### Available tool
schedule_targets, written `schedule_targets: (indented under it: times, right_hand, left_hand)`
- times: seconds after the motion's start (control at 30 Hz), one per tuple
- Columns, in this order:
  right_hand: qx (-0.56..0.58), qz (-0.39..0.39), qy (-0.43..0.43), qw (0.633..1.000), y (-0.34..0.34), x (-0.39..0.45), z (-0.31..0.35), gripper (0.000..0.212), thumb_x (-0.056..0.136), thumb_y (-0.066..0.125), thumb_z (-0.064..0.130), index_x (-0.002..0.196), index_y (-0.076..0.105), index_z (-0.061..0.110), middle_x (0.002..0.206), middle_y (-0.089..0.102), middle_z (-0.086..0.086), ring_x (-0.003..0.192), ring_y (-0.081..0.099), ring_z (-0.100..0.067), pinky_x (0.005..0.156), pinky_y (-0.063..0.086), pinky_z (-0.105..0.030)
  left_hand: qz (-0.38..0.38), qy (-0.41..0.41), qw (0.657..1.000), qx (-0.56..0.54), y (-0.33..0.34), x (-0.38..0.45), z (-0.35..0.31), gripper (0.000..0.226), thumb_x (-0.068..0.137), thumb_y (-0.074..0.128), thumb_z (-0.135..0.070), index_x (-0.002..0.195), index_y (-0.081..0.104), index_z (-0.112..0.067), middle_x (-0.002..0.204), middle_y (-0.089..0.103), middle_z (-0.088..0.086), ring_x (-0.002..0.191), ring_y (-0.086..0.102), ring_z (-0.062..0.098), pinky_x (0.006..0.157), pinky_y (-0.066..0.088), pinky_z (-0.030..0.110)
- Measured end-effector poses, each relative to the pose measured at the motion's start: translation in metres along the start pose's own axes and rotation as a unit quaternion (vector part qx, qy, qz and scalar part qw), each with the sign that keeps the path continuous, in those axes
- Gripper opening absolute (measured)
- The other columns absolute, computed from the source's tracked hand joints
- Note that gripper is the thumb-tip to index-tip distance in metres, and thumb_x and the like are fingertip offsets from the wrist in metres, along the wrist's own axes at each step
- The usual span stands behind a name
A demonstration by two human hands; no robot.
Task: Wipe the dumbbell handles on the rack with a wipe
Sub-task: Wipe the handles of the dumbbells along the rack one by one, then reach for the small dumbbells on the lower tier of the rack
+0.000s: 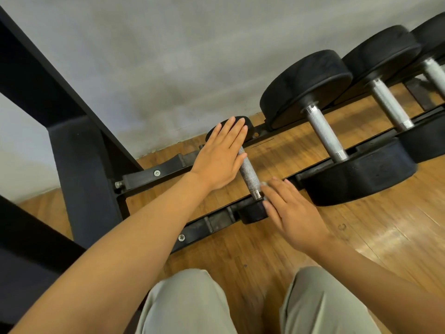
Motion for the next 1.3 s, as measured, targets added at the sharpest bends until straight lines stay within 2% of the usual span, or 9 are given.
schedule_targets:
  times: [0.1,0.23,0.4,0.53,0.67,0.77,0.87,1.13,1.3]
  right_hand:
    - [0.029,-0.012,0.011,0.999,0.0,0.005,0.0,0.046,0.101,0.032,0.032,0.122,0.063,0.005,0.121,0.063,-0.011,0.121,0.055,-0.025,0.117,0.017,-0.029]
    - [0.075,0.042,0.03,0.996,-0.011,0.012,-0.001,0.056,0.105,0.023,0.041,0.105,0.068,0.007,0.103,0.066,-0.008,0.097,0.062,-0.025,0.091,0.052,-0.04]
    - [0.049,0.075,0.029,0.996,-0.055,0.023,0.005,0.044,0.099,0.036,0.035,0.092,0.069,0.007,0.091,0.065,-0.009,0.08,0.062,-0.029,0.066,0.056,-0.041]
    - [0.055,0.103,-0.006,0.993,-0.117,0.028,0.028,0.047,0.101,0.032,0.035,0.098,0.069,0.006,0.094,0.064,-0.01,0.082,0.062,-0.03,0.071,0.055,-0.043]
    - [0.06,0.097,-0.045,0.993,-0.188,0.03,0.044,0.046,0.101,0.033,0.035,0.098,0.07,0.007,0.094,0.064,-0.009,0.083,0.062,-0.029,0.075,0.055,-0.042]
    - [0.075,0.069,-0.075,0.992,-0.248,0.032,0.06,0.044,0.1,0.036,0.034,0.091,0.071,0.009,0.087,0.062,-0.007,0.078,0.062,-0.028,0.074,0.055,-0.038]
    - [0.085,0.053,-0.111,0.989,-0.304,0.031,0.078,0.042,0.1,0.038,0.034,0.088,0.071,0.01,0.085,0.06,-0.006,0.077,0.061,-0.026,0.072,0.054,-0.038]
    - [-0.008,-0.031,-0.25,0.968,-0.407,0.037,0.131,0.037,0.099,0.043,0.034,0.081,0.067,0.014,0.082,0.056,-0.003,0.073,0.054,-0.022,0.067,0.037,-0.031]
    - [-0.009,-0.051,-0.343,0.938,-0.432,0.042,0.182,0.036,0.099,0.046,0.032,0.077,0.067,0.012,0.084,0.06,-0.005,0.074,0.055,-0.024,0.067,0.047,-0.035]
  left_hand:
    - [0.039,-0.006,0.999,0.018,-0.007,-0.008,-0.003,0.061,0.108,0.022,-0.04,0.158,0.002,-0.011,0.166,-0.007,0.006,0.152,-0.012,0.02,0.122,-0.008,0.034]
    - [0.103,0.013,0.992,0.068,-0.025,-0.033,-0.01,0.059,0.108,0.015,-0.039,0.158,0.0,-0.011,0.166,-0.004,0.005,0.153,-0.006,0.018,0.122,-0.005,0.035]
    - [0.177,0.027,0.981,0.072,-0.067,-0.062,-0.019,0.056,0.108,0.016,-0.037,0.158,0.013,-0.011,0.165,0.017,0.005,0.151,0.017,0.019,0.123,0.01,0.036]
    - [0.151,0.057,0.985,0.064,-0.118,-0.081,-0.029,0.044,0.1,0.049,-0.032,0.137,0.056,-0.009,0.135,0.06,0.01,0.12,0.059,0.025,0.103,0.045,0.04]
    - [0.154,0.046,0.986,0.047,-0.186,-0.096,-0.033,0.034,0.099,0.046,-0.031,0.123,0.061,-0.01,0.117,0.064,0.008,0.106,0.062,0.026,0.092,0.048,0.04]
    - [0.126,0.042,0.99,0.049,-0.247,-0.107,-0.037,0.036,0.097,0.034,-0.03,0.104,0.064,-0.012,0.097,0.065,0.006,0.089,0.063,0.026,0.079,0.05,0.04]
    - [0.079,0.019,0.996,0.037,-0.3,-0.121,-0.04,0.029,0.095,0.039,-0.028,0.092,0.063,-0.011,0.087,0.063,0.007,0.078,0.062,0.027,0.07,0.051,0.04]
    - [0.015,-0.085,0.996,0.027,-0.395,-0.171,-0.054,0.034,0.095,0.035,-0.03,0.086,0.064,-0.016,0.083,0.062,0.002,0.075,0.061,0.024,0.069,0.046,0.036]
    - [0.006,-0.153,0.987,0.04,-0.441,-0.207,-0.036,0.038,0.098,0.035,-0.03,0.099,0.07,-0.014,0.098,0.066,0.003,0.091,0.064,0.023,0.084,0.047,0.037]
Point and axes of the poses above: each hand's wrist, its own x-axis towards the middle knuckle, its own y-axis out of the palm, z = x × y, the point moved 6 cm from there along x, towards the middle knuckle
